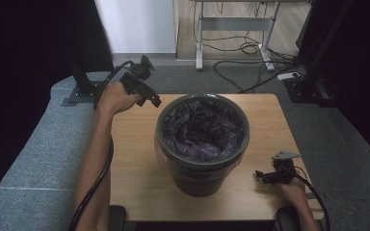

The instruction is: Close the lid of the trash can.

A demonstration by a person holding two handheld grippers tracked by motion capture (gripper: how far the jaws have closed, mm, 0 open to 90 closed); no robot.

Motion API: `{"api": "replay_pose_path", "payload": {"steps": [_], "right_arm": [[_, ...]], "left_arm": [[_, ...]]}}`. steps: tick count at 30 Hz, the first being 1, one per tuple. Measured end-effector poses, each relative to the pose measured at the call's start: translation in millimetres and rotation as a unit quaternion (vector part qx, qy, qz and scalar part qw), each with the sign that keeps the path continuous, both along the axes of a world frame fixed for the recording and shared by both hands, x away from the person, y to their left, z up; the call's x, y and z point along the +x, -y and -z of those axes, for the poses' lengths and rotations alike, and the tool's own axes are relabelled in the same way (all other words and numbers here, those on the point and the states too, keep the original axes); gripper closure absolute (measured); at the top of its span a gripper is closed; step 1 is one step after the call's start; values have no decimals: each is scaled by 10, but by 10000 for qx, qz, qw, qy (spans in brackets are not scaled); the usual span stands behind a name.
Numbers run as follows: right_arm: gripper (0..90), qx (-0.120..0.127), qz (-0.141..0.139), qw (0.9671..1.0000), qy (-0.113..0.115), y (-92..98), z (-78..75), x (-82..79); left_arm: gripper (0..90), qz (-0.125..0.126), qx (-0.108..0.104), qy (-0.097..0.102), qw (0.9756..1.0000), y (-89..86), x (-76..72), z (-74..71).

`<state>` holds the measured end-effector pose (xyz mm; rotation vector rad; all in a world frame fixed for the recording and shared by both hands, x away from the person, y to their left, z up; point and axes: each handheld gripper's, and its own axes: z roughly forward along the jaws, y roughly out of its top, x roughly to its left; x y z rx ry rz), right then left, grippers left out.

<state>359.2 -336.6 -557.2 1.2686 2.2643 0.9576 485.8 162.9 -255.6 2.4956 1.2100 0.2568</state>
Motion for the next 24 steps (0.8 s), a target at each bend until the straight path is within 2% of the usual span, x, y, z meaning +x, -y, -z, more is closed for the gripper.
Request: {"api": "replay_pose_path", "payload": {"steps": [5,10,24], "right_arm": [[0,-1,0,10000,2,0,0,0],[0,-1,0,10000,2,0,0,0],[0,-3,-23,10000,6,0,0,-6]], "left_arm": [[0,-87,2,186,9998,-187,-50,128],[0,-193,-93,329,9992,-342,-84,280],[0,-244,-232,656,9973,-568,-206,630]]}}
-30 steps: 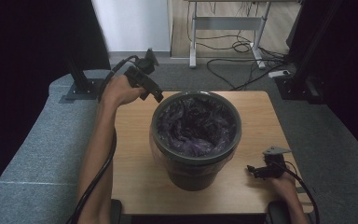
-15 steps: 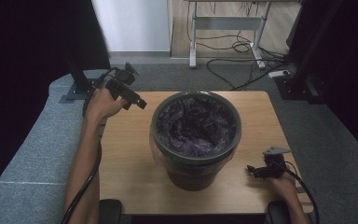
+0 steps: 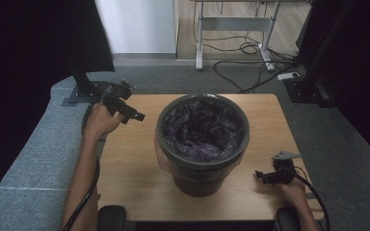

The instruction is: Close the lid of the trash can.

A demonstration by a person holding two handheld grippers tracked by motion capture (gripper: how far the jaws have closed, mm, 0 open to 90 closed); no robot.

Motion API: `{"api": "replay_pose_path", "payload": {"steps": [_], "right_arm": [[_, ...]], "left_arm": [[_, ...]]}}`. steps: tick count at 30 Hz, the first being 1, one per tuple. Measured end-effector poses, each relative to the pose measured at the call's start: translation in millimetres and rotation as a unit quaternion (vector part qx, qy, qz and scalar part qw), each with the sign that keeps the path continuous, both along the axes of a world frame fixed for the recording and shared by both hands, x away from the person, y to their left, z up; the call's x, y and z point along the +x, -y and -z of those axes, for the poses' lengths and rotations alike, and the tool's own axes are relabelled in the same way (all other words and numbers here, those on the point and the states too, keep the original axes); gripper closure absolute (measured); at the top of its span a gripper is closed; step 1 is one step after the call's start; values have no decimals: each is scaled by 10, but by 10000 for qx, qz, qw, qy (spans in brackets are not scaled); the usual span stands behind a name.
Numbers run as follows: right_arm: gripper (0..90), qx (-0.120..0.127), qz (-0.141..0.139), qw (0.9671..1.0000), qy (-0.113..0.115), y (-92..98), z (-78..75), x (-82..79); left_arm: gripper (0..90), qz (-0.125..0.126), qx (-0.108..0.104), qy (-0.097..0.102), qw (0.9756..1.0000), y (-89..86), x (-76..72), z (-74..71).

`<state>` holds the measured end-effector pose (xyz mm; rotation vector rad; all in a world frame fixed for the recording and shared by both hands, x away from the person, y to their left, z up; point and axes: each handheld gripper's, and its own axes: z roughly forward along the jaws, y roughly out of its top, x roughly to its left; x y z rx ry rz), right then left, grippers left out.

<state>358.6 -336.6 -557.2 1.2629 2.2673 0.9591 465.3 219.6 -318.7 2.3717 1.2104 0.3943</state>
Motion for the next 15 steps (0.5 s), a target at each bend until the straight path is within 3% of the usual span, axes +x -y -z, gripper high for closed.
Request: {"api": "replay_pose_path", "payload": {"steps": [9,15], "right_arm": [[0,-13,-8,10000,1,2,0,0],[0,-8,-7,10000,0,1,0,0]], "left_arm": [[0,28,-124,82,9999,-80,-72,232],[0,142,-281,281,9991,-122,-135,391]]}}
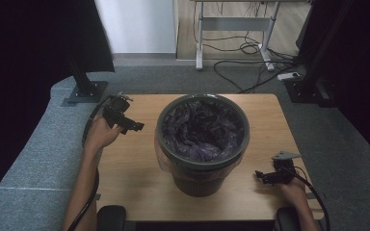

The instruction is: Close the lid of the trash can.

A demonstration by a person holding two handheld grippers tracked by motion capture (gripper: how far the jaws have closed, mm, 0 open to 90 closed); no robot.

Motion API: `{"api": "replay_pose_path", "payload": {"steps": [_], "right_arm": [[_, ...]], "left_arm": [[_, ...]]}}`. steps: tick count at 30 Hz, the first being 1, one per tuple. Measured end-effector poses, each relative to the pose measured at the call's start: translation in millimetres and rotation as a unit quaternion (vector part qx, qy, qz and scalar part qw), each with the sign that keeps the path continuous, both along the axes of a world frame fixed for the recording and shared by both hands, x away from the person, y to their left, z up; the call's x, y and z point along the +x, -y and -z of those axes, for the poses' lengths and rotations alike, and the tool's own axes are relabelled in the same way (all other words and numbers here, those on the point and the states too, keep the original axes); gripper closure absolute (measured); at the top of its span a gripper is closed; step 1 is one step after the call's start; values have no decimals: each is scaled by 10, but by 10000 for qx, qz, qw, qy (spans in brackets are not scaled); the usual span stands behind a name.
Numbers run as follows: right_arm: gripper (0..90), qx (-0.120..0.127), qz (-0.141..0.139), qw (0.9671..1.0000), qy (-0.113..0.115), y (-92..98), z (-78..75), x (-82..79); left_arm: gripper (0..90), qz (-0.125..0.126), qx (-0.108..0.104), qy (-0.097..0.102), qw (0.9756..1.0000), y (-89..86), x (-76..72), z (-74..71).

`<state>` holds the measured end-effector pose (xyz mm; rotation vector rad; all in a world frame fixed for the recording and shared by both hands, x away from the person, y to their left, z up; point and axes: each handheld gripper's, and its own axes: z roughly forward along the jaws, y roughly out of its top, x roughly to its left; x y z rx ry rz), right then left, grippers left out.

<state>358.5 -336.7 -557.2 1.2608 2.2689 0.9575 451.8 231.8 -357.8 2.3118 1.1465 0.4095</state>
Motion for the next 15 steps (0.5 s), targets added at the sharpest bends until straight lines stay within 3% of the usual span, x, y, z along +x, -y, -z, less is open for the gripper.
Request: {"api": "replay_pose_path", "payload": {"steps": [9,15], "right_arm": [[0,0,1,10000,0,0,0,0],[0,0,0,10000,0,0,0,0]], "left_arm": [[0,86,-169,79,9998,-45,-96,266],[0,162,-185,432,9988,-30,-202,457]]}}
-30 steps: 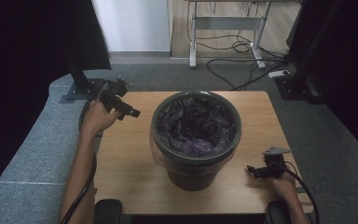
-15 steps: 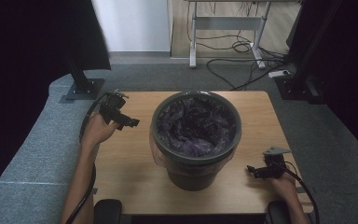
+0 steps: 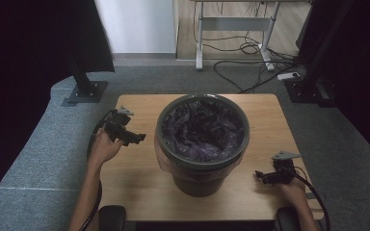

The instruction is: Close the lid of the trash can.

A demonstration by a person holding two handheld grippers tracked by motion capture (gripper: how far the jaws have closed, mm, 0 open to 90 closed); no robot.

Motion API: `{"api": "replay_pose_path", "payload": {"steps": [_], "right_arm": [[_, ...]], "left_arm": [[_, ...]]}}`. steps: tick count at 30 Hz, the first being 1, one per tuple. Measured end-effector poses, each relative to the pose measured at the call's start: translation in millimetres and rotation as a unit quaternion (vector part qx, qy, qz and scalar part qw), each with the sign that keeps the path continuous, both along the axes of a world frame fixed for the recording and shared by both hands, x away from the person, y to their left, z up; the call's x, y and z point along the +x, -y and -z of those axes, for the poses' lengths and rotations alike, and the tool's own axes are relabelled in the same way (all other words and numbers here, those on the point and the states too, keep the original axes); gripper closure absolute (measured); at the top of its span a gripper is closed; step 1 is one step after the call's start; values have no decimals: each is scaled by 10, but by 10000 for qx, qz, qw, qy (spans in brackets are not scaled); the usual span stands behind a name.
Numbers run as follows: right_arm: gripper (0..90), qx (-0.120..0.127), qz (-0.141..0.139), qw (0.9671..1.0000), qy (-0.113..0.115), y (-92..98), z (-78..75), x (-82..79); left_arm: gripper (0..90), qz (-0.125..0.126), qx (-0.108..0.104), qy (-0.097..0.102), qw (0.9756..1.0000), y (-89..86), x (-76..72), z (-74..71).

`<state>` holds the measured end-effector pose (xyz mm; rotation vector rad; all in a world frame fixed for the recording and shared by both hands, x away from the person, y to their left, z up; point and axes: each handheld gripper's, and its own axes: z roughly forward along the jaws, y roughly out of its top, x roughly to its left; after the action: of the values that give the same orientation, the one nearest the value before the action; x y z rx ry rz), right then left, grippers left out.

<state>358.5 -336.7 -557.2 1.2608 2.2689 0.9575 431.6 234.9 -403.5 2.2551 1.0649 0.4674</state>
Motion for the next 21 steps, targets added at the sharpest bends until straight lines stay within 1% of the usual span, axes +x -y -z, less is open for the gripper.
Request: {"api": "replay_pose_path", "payload": {"steps": [2,4,8,9,14,16,21], "right_arm": [[0,0,0,10000,0,0,0,0],[0,2,0,10000,2,0,1,0],[0,2,-1,10000,0,0,0,0],[0,3,0,10000,-1,0,0,0],[0,5,1,10000,-2,-1,0,0],[0,4,4,10000,-4,-1,0,-1],[0,12,8,10000,-4,-2,0,0]], "left_arm": [[0,29,-69,118,9999,7,-39,70],[0,23,-185,133,9997,13,-70,147],[0,4,-243,227,9994,25,-133,297],[0,-4,-285,274,9992,26,-148,333],[0,-70,-540,386,9978,20,-217,520],[0,-101,-604,333,9976,17,-242,602],[0,-192,-684,269,9971,2,-310,799]]}}
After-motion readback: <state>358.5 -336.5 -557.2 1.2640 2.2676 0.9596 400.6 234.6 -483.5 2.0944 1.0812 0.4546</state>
